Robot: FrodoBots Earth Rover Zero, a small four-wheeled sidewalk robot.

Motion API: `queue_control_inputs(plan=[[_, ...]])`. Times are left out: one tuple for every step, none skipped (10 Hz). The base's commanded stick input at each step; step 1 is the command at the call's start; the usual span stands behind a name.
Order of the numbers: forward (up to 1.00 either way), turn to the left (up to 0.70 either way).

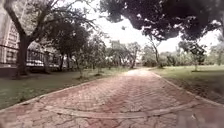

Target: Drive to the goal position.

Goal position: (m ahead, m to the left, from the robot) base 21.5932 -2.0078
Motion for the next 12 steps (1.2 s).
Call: queue_control_inputs(plan=[[0.70, 0.00], [0.70, 0.00], [0.70, 0.00], [0.70, 0.00], [0.70, 0.00], [0.70, 0.00], [0.70, 0.00], [0.70, 0.00], [0.70, 0.00], [0.70, 0.00], [0.70, 0.00], [0.70, 0.00]])
